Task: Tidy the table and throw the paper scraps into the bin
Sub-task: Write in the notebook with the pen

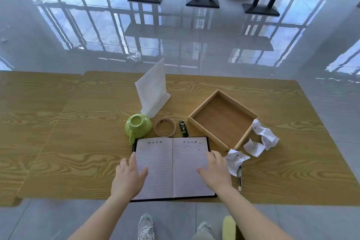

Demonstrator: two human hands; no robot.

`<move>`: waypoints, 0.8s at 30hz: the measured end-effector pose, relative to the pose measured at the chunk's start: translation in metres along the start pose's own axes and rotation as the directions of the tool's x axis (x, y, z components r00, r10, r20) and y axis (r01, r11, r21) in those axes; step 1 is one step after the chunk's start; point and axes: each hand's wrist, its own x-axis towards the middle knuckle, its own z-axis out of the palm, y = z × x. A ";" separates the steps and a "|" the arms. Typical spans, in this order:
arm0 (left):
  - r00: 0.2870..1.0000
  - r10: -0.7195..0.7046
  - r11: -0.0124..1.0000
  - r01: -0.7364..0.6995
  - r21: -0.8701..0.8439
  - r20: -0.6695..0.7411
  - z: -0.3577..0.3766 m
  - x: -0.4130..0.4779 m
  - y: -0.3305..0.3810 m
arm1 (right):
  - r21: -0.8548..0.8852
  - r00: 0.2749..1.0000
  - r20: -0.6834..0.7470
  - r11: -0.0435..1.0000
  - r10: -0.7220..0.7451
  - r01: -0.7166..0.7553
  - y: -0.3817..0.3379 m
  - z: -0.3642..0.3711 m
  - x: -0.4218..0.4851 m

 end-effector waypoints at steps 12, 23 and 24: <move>0.986 -0.150 0.975 0.160 -0.153 0.077 0.000 0.006 0.014 | -0.020 0.998 0.008 0.997 0.070 -0.070 0.006 0.012 0.001; 0.947 -0.310 0.851 0.317 -0.418 0.086 -0.013 0.016 0.003 | 0.161 0.994 -0.005 0.981 0.109 -0.107 0.006 0.008 0.001; 0.942 -0.324 0.831 0.326 -0.451 0.085 -0.015 0.016 0.000 | 0.171 0.993 -0.004 0.979 0.114 -0.112 0.007 0.007 0.001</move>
